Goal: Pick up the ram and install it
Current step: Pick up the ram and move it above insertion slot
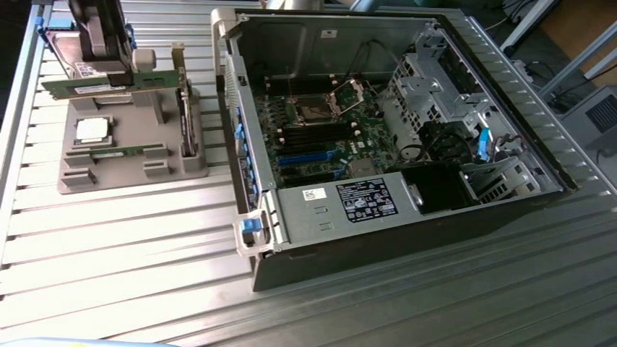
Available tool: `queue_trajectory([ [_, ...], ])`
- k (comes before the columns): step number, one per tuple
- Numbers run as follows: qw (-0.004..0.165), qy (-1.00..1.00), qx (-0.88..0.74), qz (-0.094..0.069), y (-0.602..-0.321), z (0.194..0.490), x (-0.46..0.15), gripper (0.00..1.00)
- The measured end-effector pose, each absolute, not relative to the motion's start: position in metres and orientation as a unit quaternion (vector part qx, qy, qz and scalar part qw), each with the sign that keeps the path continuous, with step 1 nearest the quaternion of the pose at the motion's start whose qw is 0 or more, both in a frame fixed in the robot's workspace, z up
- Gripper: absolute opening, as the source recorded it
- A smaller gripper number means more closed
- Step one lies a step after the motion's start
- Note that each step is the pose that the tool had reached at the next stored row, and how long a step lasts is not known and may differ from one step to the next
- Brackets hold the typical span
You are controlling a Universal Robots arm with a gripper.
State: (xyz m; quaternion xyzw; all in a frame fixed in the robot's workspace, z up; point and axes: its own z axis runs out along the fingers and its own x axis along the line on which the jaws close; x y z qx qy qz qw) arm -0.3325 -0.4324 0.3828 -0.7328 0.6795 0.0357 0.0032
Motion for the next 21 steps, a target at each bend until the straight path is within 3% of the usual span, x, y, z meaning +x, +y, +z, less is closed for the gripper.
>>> queue_trajectory([
  [21,-0.006,0.680,-0.733,0.028,-0.432,0.383,-0.280,0.13],
])
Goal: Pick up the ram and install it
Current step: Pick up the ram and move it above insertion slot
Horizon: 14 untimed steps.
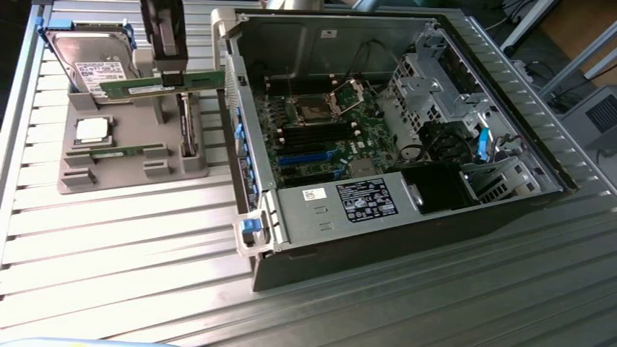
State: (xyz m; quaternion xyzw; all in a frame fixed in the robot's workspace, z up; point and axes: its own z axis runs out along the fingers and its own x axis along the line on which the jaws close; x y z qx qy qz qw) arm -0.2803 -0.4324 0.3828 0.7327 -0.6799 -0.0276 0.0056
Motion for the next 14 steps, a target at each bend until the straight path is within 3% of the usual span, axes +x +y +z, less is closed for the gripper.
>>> queue_trajectory([
  [14,0.010,-0.680,0.733,-0.023,-0.432,0.383,-0.223,0.13],
])
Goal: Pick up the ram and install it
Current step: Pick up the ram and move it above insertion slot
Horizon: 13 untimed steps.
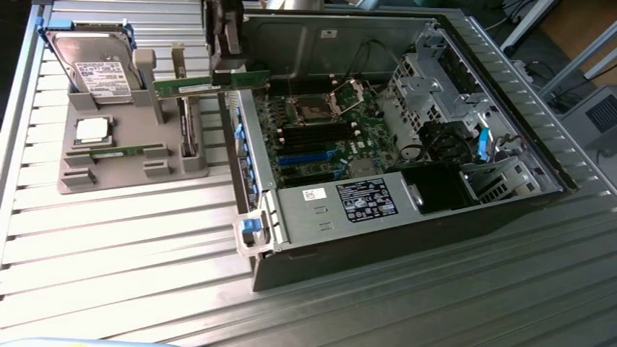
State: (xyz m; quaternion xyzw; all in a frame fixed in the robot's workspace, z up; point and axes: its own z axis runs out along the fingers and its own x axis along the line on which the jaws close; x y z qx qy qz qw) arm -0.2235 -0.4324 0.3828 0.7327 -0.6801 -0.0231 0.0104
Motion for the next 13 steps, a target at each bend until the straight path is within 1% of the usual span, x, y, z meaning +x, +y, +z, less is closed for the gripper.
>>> queue_trajectory([
  [13,0.014,-0.680,0.733,-0.020,-0.432,0.383,-0.171,0.13],
])
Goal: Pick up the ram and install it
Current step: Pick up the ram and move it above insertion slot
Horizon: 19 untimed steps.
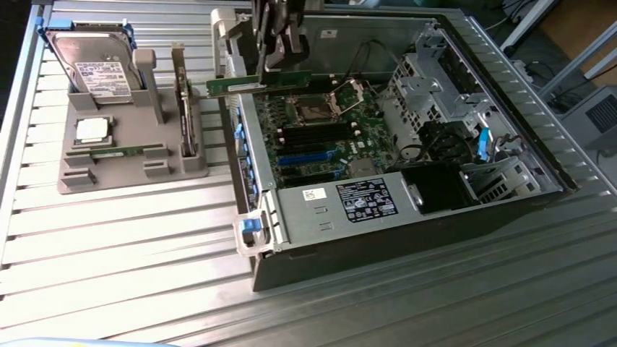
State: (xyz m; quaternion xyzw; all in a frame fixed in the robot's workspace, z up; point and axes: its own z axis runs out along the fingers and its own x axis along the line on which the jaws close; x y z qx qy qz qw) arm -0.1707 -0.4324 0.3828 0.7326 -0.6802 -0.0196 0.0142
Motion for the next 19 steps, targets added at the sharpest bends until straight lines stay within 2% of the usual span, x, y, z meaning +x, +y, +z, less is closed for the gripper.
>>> queue_trajectory([
  [10,0.017,-0.680,0.733,-0.017,-0.432,0.383,-0.141,0.13],
  [19,0.020,-0.680,0.732,-0.014,-0.432,0.383,-0.091,0.13],
])
